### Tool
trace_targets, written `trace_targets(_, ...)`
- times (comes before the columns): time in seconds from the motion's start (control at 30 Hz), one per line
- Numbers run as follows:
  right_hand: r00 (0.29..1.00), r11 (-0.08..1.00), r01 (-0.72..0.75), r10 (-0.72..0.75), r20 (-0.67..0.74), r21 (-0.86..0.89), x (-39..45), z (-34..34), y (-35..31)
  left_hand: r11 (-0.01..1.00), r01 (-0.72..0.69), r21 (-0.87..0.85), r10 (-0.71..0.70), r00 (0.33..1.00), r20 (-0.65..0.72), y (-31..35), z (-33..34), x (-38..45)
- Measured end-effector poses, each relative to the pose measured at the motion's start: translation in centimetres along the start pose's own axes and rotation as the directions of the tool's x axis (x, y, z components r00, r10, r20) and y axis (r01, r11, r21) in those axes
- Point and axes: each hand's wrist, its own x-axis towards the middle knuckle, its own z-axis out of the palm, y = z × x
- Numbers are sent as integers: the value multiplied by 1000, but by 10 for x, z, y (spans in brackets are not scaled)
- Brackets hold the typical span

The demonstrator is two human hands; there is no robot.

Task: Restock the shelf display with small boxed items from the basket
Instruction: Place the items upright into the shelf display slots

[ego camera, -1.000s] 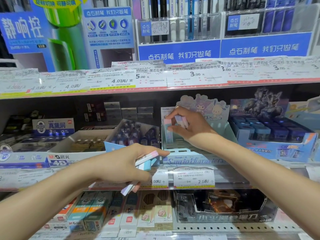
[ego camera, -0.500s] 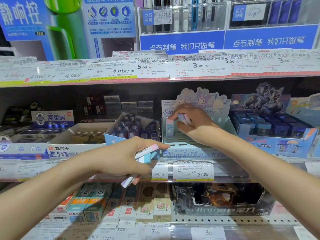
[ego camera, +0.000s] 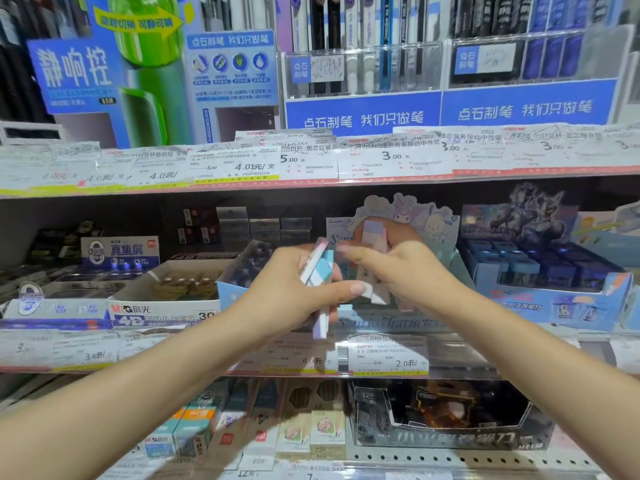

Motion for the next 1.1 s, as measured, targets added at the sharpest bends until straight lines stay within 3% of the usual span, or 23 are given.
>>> trace_targets(0.27,994,990,37,-22,-108,137,0,11,-6,999,-27,-34,23,994,-103,2,8,5)
trace_targets(0.7,974,975,220,-221,-57,-24,-5,9,-5,999,13,48,-13,1000,0,1,7,1)
trace_targets(0.93,951,961,276,-273,146,-4,-3,-6,-7,997,74,28,-74,997,15,-1,1,-2)
trace_targets(1.1,933,943,323,-305,190,-74,0,-13,-5,992,111,58,-115,991,68,0,-5,0)
